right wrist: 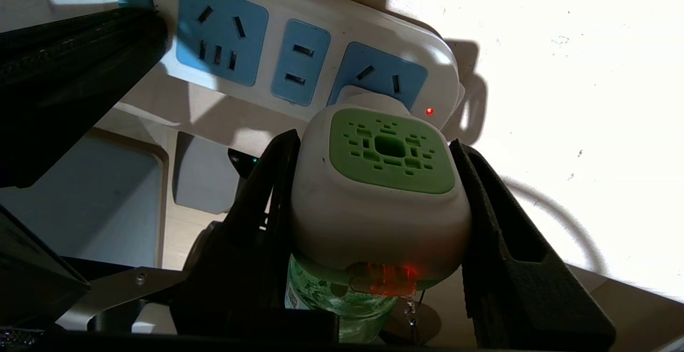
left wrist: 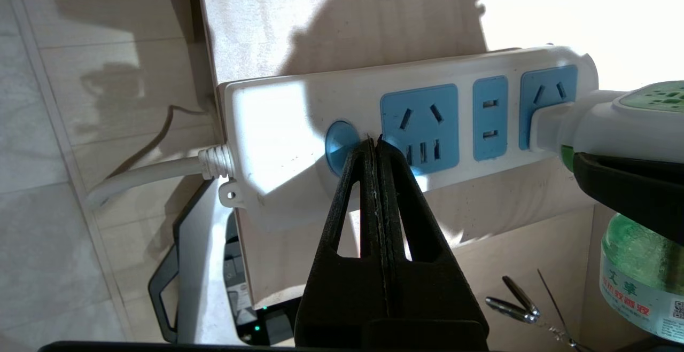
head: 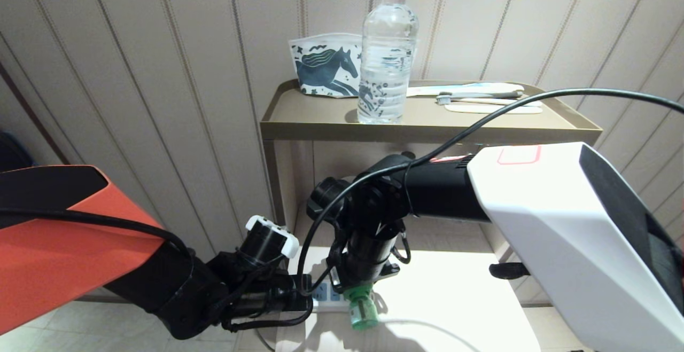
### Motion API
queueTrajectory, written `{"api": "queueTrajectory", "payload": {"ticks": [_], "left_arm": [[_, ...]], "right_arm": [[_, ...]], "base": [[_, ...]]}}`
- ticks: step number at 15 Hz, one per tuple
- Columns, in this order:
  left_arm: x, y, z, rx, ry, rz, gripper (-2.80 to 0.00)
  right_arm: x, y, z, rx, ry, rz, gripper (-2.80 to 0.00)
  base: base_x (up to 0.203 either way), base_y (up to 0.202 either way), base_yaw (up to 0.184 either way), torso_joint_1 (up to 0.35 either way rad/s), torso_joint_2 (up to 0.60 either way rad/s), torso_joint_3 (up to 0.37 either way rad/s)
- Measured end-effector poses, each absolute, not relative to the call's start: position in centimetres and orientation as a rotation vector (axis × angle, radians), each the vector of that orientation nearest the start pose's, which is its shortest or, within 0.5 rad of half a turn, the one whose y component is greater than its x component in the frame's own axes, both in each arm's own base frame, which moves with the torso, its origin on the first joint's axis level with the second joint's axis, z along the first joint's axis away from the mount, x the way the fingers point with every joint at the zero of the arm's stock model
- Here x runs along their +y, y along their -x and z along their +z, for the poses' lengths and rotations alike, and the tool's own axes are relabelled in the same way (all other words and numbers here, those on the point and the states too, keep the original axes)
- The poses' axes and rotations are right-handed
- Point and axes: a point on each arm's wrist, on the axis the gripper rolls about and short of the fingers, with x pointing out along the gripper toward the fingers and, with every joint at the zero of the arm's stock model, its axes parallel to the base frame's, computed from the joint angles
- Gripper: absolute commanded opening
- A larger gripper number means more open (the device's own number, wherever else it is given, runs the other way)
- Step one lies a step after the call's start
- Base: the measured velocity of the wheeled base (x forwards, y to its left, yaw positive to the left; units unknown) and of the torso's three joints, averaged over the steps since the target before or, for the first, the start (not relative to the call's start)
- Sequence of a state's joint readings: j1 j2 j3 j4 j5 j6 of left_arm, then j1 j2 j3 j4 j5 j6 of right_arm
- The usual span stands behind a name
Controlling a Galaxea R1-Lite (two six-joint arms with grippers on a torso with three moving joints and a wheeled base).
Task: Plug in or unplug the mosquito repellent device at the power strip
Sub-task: Hold the socket with your left hand and unplug it with your right hand
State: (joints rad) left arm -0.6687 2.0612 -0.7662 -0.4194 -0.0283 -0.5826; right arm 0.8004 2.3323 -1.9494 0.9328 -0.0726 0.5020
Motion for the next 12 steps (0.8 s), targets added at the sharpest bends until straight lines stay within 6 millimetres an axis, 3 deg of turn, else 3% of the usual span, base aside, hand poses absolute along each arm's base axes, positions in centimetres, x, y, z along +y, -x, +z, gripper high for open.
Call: {"api": "queueTrajectory", "payload": {"ticks": [12], "left_arm": [[-20.9,-24.9,3.2,0.992,0.198,-0.352,-2.80]], "right_arm": [[29.7,-29.0,14.5,1.268,0.129,0.318,-2.80]], "base": [[0.000,0.000,0.000,0.000,0.00,0.000]]}}
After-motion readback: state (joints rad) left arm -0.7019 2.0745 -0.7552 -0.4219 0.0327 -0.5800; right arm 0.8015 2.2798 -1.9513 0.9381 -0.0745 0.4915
